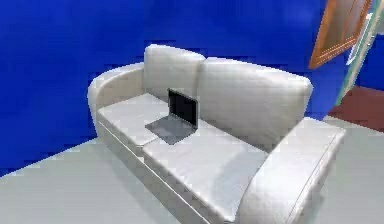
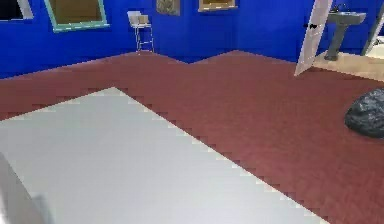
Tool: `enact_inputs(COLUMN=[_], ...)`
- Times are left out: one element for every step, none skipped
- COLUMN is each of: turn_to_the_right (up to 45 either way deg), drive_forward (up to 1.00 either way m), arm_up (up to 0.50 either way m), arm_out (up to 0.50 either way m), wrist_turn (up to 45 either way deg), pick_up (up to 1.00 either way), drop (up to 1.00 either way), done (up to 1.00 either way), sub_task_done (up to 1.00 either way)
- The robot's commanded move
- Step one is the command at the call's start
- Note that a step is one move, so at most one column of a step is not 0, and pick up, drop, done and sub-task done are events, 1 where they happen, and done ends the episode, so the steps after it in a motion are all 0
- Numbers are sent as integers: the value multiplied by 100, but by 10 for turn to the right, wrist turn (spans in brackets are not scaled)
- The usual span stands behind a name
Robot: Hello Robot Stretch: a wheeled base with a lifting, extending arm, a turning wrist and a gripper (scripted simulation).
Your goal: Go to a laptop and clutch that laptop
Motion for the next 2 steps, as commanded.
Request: enact_inputs(turn_to_the_right=[-450,0], drive_forward=[0,20], arm_up=[0,0], arm_out=[0,0], wrist_turn=[0,0], pick_up=[0,0], drop=[0,0], done=[0,0], sub_task_done=[0,0])
